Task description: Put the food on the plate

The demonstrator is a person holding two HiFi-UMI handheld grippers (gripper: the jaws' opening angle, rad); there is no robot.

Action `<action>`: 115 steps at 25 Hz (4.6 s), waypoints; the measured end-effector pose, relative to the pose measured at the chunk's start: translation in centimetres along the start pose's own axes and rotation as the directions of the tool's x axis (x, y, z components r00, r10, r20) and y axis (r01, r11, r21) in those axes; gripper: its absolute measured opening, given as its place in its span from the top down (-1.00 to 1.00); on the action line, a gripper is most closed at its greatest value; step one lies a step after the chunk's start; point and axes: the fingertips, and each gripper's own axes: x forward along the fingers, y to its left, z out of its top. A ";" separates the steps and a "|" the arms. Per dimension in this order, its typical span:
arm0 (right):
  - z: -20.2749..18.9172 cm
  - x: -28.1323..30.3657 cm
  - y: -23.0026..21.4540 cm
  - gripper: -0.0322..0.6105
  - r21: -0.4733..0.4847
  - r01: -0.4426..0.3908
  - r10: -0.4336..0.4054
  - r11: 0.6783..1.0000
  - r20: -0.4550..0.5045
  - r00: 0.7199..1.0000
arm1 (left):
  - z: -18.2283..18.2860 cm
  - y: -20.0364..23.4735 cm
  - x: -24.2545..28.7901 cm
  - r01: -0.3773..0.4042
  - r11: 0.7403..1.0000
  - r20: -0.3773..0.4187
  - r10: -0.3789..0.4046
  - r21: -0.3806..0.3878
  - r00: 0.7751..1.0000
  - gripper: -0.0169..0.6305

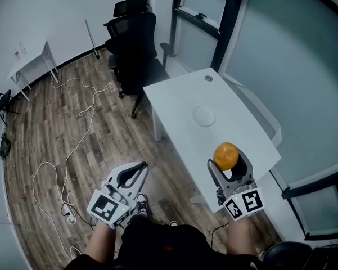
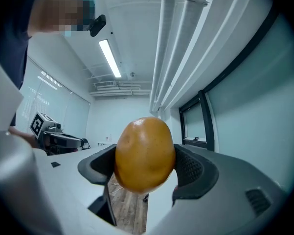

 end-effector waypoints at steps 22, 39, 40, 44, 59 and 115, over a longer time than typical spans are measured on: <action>-1.5 18.0 -0.8 -0.24 -0.060 0.279 -0.283 0.958 -0.061 0.957 | -1.5 21.0 9.7 0.293 0.953 0.003 -0.293 -0.076 0.956 0.84; -5.6 20.2 -20.3 -0.24 0.004 0.285 -0.284 0.959 -0.082 0.955 | -0.4 17.9 28.5 0.274 0.959 -0.037 -0.277 -0.067 0.960 0.84; -6.5 20.4 -21.5 -0.24 0.010 0.281 -0.279 0.960 -0.099 0.955 | -0.7 17.7 29.5 0.268 0.961 -0.051 -0.272 -0.066 0.961 0.84; -11.0 22.4 -25.3 -0.25 0.025 0.273 -0.263 0.962 -0.198 0.944 | -2.3 17.1 32.3 0.252 0.965 -0.113 -0.260 -0.078 0.959 0.84; -35.1 31.4 -29.8 -0.25 -0.074 0.226 -0.216 0.971 -0.672 0.709 | -8.0 21.9 32.5 0.206 0.966 -0.224 -0.238 -0.158 0.945 0.84; 2.5 20.2 -14.1 0.82 -0.238 0.431 -0.443 0.871 0.002 0.897 | 6.6 17.4 28.6 0.523 0.852 0.122 -0.519 -0.003 0.846 0.84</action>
